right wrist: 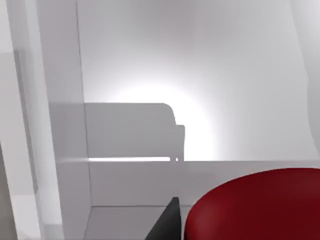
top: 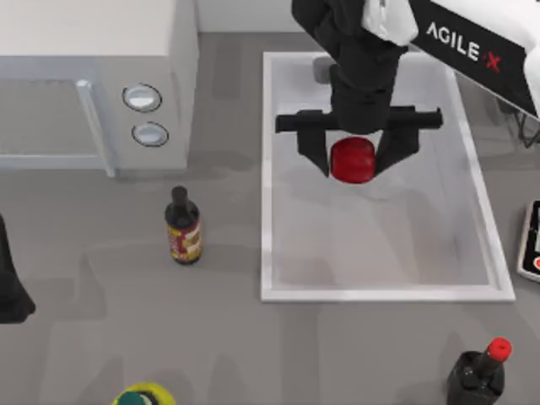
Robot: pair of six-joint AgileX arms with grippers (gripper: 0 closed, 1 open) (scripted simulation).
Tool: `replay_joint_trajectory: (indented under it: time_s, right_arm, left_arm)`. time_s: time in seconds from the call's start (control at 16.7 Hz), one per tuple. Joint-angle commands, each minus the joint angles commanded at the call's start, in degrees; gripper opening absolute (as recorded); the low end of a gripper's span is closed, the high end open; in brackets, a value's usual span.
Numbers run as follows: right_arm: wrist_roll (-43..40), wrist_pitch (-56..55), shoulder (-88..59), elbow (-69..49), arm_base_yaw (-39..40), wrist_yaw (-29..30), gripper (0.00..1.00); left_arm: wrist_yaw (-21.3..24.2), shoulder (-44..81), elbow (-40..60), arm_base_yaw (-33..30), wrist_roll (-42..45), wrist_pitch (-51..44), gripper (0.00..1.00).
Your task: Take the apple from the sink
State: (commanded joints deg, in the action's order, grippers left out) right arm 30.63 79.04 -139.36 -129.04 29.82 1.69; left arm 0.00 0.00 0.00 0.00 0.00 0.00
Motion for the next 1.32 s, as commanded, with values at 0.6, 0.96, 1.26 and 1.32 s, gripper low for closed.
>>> replay_joint_trajectory:
  time_s: [0.6, 0.96, 1.26, 1.32]
  right_arm:
    - [-0.40, 18.30, 3.15, -16.85, -0.37, -0.04, 0.00]
    - [-5.72, 15.29, 7.61, -10.17, -5.60, -0.34, 0.00]
    - [-18.75, 8.74, 18.01, 9.84, -18.74, -0.98, 0.00]
    - [-21.53, 7.38, 20.17, 13.95, -21.55, -1.11, 0.00]
  left_arm:
    - [0.00, 0.00, 0.00, 0.00, 0.00, 0.00, 1.00]
    - [0.00, 0.00, 0.00, 0.00, 0.00, 0.00, 1.00]
    - [0.00, 0.00, 0.00, 0.00, 0.00, 0.00, 1.00]
    - [0.00, 0.00, 0.00, 0.00, 0.00, 0.00, 1.00]
